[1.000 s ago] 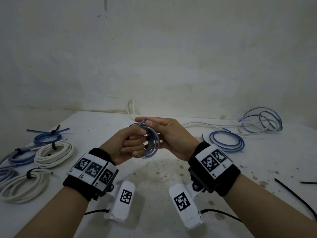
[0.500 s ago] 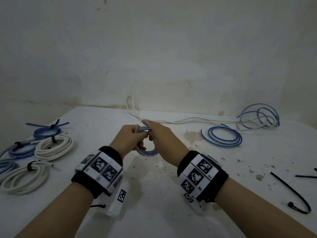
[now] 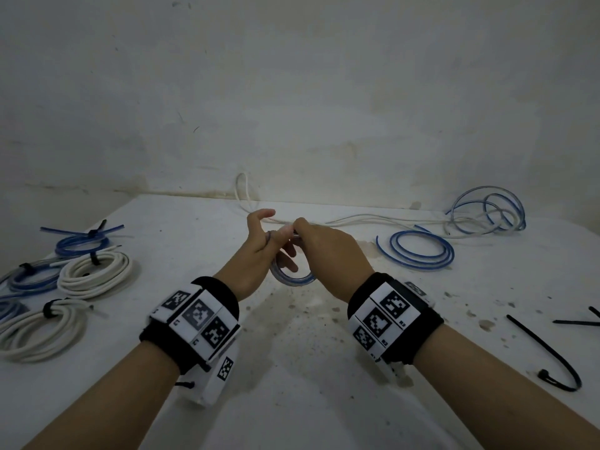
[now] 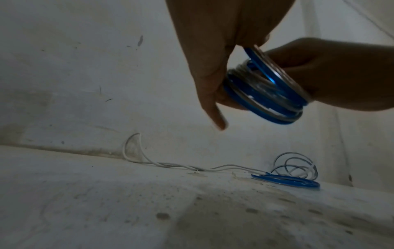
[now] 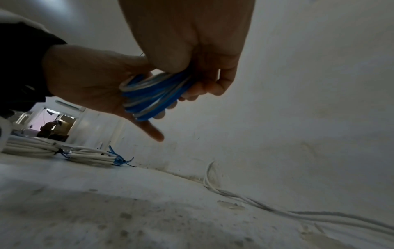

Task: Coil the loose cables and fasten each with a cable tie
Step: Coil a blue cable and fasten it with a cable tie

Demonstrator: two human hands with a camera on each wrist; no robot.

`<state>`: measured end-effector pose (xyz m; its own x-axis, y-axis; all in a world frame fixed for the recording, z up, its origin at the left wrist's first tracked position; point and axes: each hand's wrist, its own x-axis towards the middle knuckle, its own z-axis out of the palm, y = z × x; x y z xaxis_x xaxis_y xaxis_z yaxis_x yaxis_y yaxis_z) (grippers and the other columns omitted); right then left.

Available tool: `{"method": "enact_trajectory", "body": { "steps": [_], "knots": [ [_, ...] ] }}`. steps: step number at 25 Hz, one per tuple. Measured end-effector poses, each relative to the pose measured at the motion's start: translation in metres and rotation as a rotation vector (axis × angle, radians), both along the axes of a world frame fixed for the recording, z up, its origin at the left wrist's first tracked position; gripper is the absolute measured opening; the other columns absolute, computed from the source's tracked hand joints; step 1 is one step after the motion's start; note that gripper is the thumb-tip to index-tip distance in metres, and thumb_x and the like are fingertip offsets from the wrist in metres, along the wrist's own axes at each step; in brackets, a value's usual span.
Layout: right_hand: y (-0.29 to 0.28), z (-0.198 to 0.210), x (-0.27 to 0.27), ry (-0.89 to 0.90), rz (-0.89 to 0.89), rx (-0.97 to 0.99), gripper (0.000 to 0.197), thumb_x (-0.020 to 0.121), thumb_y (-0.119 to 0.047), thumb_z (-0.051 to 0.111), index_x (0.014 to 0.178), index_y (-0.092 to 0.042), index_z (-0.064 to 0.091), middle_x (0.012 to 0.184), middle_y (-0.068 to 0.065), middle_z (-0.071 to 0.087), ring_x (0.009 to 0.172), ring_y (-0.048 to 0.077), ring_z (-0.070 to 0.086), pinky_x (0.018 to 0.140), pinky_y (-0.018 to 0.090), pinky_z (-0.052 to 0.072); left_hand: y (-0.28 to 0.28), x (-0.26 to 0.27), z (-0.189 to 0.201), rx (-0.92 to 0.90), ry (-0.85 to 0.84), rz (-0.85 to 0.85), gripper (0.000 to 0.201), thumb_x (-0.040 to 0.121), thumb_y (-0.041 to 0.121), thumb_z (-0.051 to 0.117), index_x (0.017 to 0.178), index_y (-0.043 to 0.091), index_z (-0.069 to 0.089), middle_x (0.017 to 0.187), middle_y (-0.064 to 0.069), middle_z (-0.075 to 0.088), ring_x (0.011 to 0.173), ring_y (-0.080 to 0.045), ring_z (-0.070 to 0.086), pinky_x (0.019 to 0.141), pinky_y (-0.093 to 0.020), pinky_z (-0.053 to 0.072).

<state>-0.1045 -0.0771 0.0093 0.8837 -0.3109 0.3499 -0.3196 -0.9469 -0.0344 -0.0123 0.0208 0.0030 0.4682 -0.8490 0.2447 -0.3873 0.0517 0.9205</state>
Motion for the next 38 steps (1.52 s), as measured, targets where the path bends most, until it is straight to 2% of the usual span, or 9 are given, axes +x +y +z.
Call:
{"method": "enact_trajectory", "body": {
  "steps": [5,8,15,23,25,29,32,36,38],
  "knots": [
    [-0.001,0.006,-0.004,-0.002,0.108,-0.097,0.014,0.100,-0.014,0.032,0.109,-0.011,0.042,0.076,-0.004,0.052,0.060,0.019,0.047,0.064,0.027,0.024,-0.006,0.003,0.000,-0.036,0.091,0.010,0.036,0.092,0.028,0.044,0.120,0.015,0.026,0.046,0.004,0.046,0.041,-0.012,0.056,0.066,-0.034,0.056],
    [0.001,0.009,-0.005,-0.054,0.109,-0.016,0.019,0.100,-0.019,0.033,0.116,-0.009,0.038,0.064,-0.010,0.041,0.050,0.016,0.037,0.055,0.022,0.020,-0.009,-0.001,0.004,-0.100,0.162,0.029,0.032,0.092,0.031,0.043,0.113,0.011,0.028,0.042,0.004,0.044,0.036,-0.011,0.050,0.055,-0.032,0.056],
    [-0.018,0.026,-0.001,-0.394,-0.227,0.363,0.023,0.101,-0.021,0.031,0.114,-0.006,0.042,0.067,-0.002,0.040,0.068,0.026,0.043,0.061,0.031,0.027,-0.015,-0.003,0.014,-0.063,0.368,0.148,0.044,0.091,0.050,0.032,0.123,0.020,0.028,0.116,-0.004,0.055,0.106,-0.021,0.057,0.091,-0.039,0.046],
    [-0.017,0.031,0.001,-0.419,-0.278,0.459,0.025,0.101,-0.022,0.030,0.114,-0.005,0.043,0.067,-0.002,0.038,0.069,0.025,0.040,0.061,0.032,0.025,-0.023,-0.022,0.011,-0.118,0.085,0.129,0.044,0.101,0.023,0.026,0.145,0.029,0.025,0.139,0.002,0.042,0.127,-0.018,0.043,0.100,-0.035,0.039],
    [-0.014,0.030,-0.001,-0.373,-0.237,0.422,0.026,0.101,-0.022,0.030,0.117,-0.006,0.043,0.073,0.001,0.043,0.071,0.024,0.041,0.062,0.031,0.027,-0.024,-0.024,0.010,-0.207,0.193,0.132,0.043,0.102,0.021,0.025,0.143,0.032,0.025,0.134,-0.002,0.048,0.116,-0.017,0.054,0.088,-0.030,0.048],
    [-0.001,0.028,0.000,-0.257,-0.098,0.271,0.020,0.101,-0.018,0.029,0.113,-0.005,0.038,0.076,0.002,0.046,0.066,0.024,0.044,0.060,0.030,0.029,-0.026,-0.025,0.018,-0.304,0.226,0.217,0.031,0.099,0.028,0.034,0.128,0.018,0.043,0.080,0.001,0.053,0.068,-0.009,0.058,0.071,-0.028,0.051],
    [-0.003,0.028,0.001,-0.153,-0.029,0.239,0.009,0.098,-0.013,0.037,0.104,-0.009,0.032,0.066,-0.003,0.040,0.053,0.018,0.039,0.053,0.032,0.029,-0.025,-0.018,0.015,-0.220,0.038,0.286,0.026,0.095,0.014,0.045,0.121,0.012,0.041,0.070,0.001,0.043,0.063,-0.013,0.047,0.069,-0.030,0.046],
    [-0.007,0.017,0.002,-0.092,-0.023,0.205,0.012,0.100,-0.021,0.035,0.099,-0.012,0.027,0.060,-0.005,0.035,0.053,0.022,0.039,0.049,0.031,0.025,-0.019,-0.010,0.008,-0.064,-0.189,0.262,0.012,0.099,0.013,0.032,0.108,0.017,0.038,0.072,0.002,0.049,0.059,-0.011,0.053,0.053,-0.009,0.041],
    [-0.006,0.014,0.002,-0.124,-0.081,0.104,0.012,0.100,-0.016,0.032,0.108,-0.008,0.035,0.065,-0.004,0.038,0.056,0.023,0.039,0.048,0.031,0.023,-0.022,-0.008,0.006,-0.064,-0.328,0.323,0.017,0.099,0.010,0.031,0.110,0.016,0.042,0.081,-0.002,0.050,0.069,-0.016,0.057,0.064,-0.011,0.046]
  ]
}}
